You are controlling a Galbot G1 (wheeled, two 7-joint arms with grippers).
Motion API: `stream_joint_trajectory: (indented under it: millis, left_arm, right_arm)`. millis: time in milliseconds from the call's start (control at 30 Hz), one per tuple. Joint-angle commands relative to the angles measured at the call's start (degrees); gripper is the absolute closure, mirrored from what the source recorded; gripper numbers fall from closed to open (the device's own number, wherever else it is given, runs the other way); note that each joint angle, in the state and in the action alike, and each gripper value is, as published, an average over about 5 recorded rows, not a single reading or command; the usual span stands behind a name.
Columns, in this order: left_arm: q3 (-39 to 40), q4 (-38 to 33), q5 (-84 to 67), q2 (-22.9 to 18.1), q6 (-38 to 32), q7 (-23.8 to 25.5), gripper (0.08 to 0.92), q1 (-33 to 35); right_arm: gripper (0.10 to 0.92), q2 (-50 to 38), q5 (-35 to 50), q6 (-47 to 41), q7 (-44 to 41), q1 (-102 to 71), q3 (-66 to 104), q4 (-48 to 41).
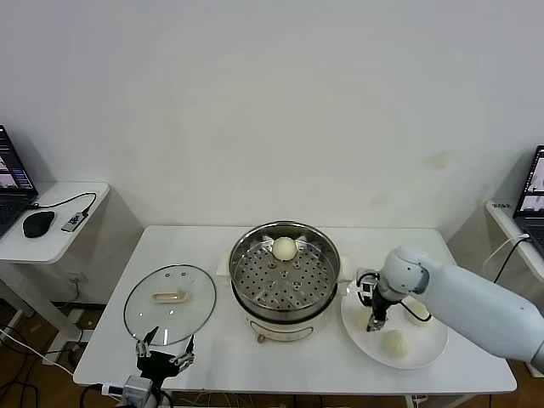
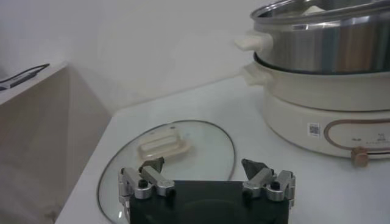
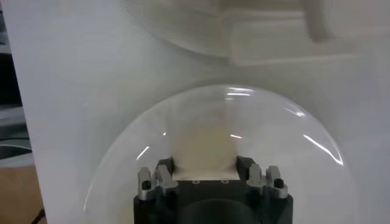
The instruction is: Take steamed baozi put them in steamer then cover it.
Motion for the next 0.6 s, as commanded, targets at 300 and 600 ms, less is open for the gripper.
stream_joint_trajectory:
  millis: [300,600]
  left_arm:
    - [0.3,-0.6,1.1,0.3,-0.2,0.0,0.177,-1.2]
    - [0.2,-1.7,1.1,0.9,0.0,0.1,0.177,-1.3]
  right_arm:
    - [0.431,-11.0,13.8,0.9,-6.2,36.0,-19.5,6.0]
    - [0.439,-1.8,22.6,0.3,-9.5,50.4,-26.1,2.2]
